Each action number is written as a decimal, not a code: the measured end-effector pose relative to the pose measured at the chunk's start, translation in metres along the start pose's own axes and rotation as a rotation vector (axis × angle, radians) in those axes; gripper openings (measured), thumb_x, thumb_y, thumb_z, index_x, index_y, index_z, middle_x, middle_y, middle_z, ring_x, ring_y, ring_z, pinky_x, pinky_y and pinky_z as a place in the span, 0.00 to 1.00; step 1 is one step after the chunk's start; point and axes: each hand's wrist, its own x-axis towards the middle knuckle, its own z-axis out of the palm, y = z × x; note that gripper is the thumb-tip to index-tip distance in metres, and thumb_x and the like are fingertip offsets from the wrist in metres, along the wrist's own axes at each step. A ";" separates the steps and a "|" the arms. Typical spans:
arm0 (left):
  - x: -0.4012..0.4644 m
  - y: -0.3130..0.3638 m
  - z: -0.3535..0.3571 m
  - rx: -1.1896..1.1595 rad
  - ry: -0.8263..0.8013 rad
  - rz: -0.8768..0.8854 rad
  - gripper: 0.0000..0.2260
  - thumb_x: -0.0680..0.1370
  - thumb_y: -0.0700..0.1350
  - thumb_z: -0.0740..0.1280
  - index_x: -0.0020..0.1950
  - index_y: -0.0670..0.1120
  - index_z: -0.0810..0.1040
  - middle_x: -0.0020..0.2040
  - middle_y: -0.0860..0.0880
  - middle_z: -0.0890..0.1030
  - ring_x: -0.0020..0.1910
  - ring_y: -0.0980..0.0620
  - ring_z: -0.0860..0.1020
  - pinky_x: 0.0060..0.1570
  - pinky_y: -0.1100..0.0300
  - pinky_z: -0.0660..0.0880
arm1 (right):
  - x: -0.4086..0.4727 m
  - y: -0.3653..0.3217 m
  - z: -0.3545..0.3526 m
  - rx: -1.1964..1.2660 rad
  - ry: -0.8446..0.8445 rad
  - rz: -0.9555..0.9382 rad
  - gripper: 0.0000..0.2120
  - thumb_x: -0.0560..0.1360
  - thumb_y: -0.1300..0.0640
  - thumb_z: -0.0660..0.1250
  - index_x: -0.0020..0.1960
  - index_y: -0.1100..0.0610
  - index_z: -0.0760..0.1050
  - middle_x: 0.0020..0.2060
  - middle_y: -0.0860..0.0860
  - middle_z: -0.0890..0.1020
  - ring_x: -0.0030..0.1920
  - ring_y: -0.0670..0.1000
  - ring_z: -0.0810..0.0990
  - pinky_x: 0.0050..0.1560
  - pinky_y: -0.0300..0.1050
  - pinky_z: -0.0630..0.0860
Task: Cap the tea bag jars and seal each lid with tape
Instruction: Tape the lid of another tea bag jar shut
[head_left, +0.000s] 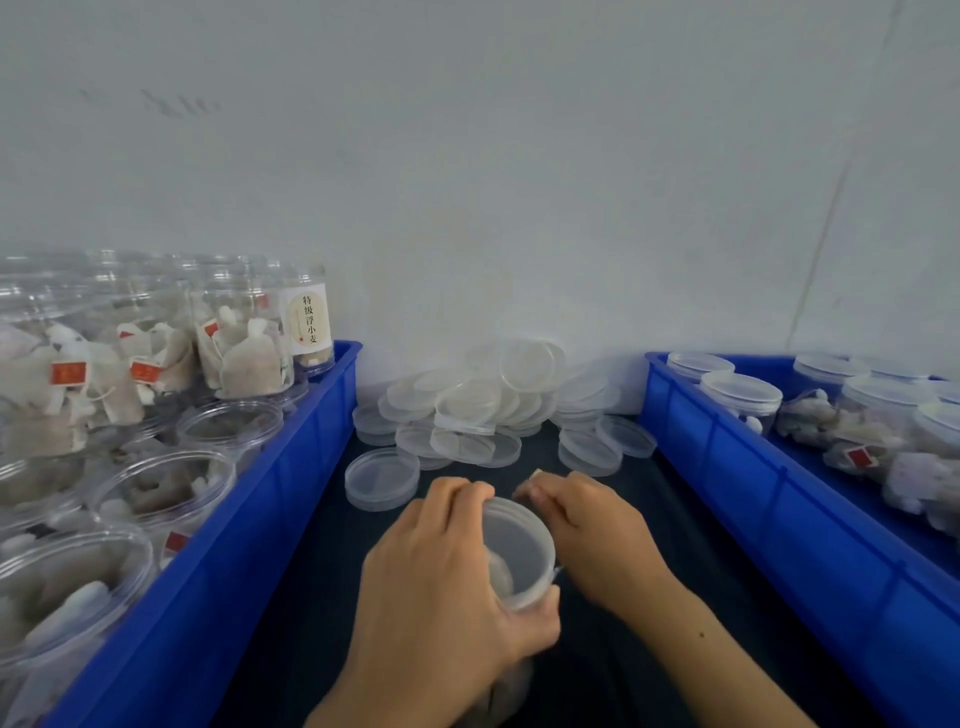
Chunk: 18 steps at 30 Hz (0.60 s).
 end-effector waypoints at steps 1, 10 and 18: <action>-0.001 -0.001 0.001 0.000 0.013 0.008 0.37 0.63 0.74 0.57 0.68 0.61 0.58 0.60 0.66 0.62 0.56 0.66 0.66 0.53 0.72 0.63 | -0.002 0.001 0.002 0.009 0.007 -0.002 0.13 0.82 0.48 0.52 0.60 0.40 0.74 0.47 0.46 0.78 0.46 0.45 0.77 0.47 0.41 0.75; -0.003 0.000 0.003 -0.017 0.010 -0.024 0.37 0.65 0.71 0.63 0.70 0.57 0.62 0.62 0.63 0.67 0.59 0.63 0.69 0.55 0.69 0.66 | -0.011 0.007 0.006 -0.008 0.147 -0.028 0.21 0.82 0.45 0.48 0.75 0.38 0.55 0.50 0.45 0.81 0.46 0.44 0.78 0.43 0.41 0.75; 0.015 -0.019 0.002 0.007 -0.022 -0.107 0.39 0.63 0.72 0.59 0.71 0.57 0.62 0.64 0.61 0.68 0.59 0.61 0.70 0.52 0.67 0.65 | -0.018 0.016 0.008 0.218 0.130 -0.059 0.27 0.81 0.48 0.54 0.76 0.37 0.45 0.36 0.38 0.72 0.37 0.40 0.73 0.40 0.35 0.66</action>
